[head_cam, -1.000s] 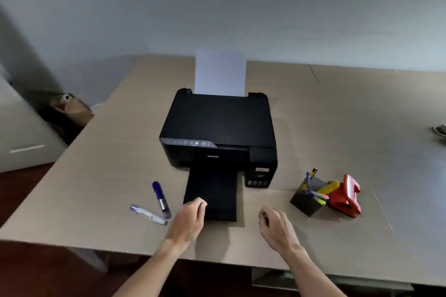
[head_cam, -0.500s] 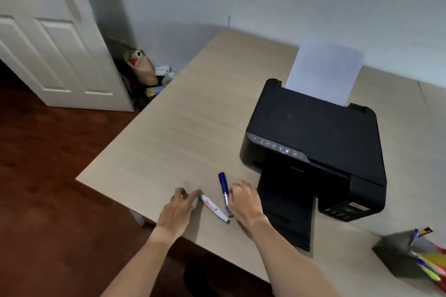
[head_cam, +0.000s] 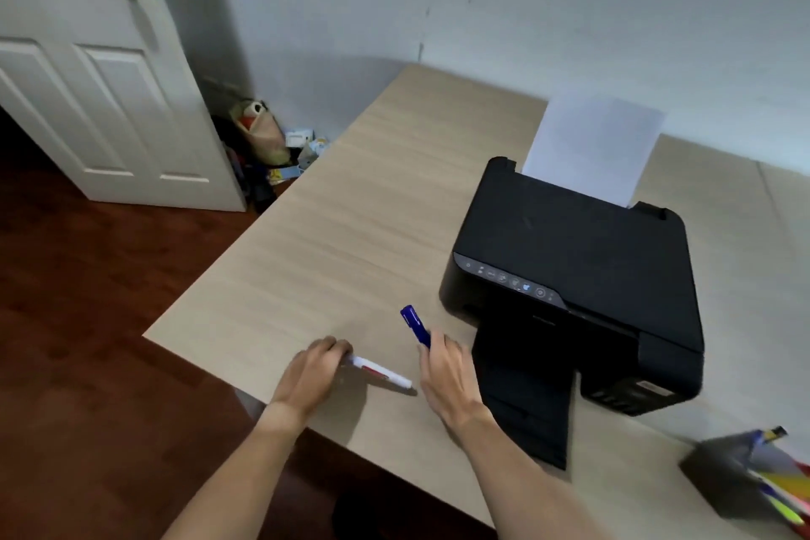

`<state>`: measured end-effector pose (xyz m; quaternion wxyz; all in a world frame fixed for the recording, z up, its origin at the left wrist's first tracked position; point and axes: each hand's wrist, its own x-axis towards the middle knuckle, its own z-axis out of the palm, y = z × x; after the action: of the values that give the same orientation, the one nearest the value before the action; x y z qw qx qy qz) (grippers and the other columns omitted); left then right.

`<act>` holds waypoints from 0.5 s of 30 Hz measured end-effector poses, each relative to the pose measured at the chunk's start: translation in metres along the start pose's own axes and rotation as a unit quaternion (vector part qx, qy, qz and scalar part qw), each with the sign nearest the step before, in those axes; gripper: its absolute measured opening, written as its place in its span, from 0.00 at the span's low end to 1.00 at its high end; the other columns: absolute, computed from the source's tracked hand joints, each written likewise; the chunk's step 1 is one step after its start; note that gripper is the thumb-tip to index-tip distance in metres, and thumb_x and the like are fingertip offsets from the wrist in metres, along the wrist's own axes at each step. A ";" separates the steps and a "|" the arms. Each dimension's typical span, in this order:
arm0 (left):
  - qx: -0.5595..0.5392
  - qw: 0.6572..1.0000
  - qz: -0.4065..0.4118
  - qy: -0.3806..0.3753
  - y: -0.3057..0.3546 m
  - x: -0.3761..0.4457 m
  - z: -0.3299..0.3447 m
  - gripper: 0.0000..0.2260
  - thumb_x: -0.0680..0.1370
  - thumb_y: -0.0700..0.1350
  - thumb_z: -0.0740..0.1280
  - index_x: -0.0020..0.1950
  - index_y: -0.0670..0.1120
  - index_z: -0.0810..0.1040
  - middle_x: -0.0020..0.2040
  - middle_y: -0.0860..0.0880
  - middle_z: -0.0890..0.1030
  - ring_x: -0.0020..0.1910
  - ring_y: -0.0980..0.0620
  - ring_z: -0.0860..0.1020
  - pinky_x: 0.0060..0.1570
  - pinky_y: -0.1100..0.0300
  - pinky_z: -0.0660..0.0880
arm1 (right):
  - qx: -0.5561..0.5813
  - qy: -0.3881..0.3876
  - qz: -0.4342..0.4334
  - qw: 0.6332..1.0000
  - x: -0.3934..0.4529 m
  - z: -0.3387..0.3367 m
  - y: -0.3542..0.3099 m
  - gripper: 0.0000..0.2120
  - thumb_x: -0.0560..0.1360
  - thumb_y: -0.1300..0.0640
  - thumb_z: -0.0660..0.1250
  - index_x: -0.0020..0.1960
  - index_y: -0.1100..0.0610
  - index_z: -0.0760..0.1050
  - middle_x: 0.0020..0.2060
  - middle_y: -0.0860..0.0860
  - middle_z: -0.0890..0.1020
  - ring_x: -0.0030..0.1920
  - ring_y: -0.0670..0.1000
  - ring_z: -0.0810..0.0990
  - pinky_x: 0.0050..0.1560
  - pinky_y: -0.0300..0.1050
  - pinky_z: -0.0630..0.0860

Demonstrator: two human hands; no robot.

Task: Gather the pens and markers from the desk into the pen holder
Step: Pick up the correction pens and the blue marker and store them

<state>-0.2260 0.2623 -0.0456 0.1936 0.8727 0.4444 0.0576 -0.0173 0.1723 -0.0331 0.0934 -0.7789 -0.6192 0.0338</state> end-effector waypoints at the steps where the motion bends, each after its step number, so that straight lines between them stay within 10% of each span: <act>1: -0.018 1.000 -0.002 0.017 0.008 0.001 -0.007 0.10 0.74 0.37 0.67 0.54 0.46 0.78 0.50 0.48 0.79 0.51 0.47 0.78 0.48 0.53 0.77 | 0.012 0.020 -0.002 1.000 -0.009 -0.008 0.009 0.12 0.79 0.59 0.51 0.51 0.59 0.73 0.40 0.53 0.76 0.34 0.54 0.75 0.34 0.48 0.73; 5: -0.052 0.994 0.059 0.074 0.058 0.002 -0.018 0.06 0.80 0.38 0.62 0.53 0.45 0.77 0.48 0.50 0.79 0.49 0.49 0.77 0.47 0.57 0.75 | 0.088 0.108 0.012 0.990 -0.065 -0.054 0.055 0.14 0.75 0.63 0.51 0.56 0.61 0.71 0.42 0.53 0.75 0.32 0.52 0.73 0.27 0.42 0.74; 11: -0.077 0.982 0.170 0.032 0.172 0.008 0.003 0.12 0.80 0.51 0.55 0.50 0.49 0.76 0.47 0.55 0.77 0.48 0.53 0.74 0.48 0.60 0.72 | 0.164 0.171 0.117 0.965 -0.168 -0.094 0.166 0.25 0.74 0.66 0.53 0.71 0.60 0.61 0.49 0.52 0.71 0.42 0.51 0.73 0.46 0.43 0.76; 15: -0.098 0.966 0.240 -0.002 0.273 0.009 0.030 0.10 0.79 0.50 0.57 0.51 0.49 0.77 0.46 0.54 0.77 0.46 0.52 0.77 0.47 0.62 0.71 | 0.227 0.274 0.245 0.902 -0.247 -0.140 0.232 0.17 0.77 0.68 0.59 0.64 0.57 0.68 0.50 0.49 0.77 0.45 0.42 0.76 0.49 0.31 0.73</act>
<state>-0.0068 0.1158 0.0330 0.2596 0.9306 0.2140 0.1442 0.1717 -0.1317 0.0455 0.4226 -0.8421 -0.3345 -0.0197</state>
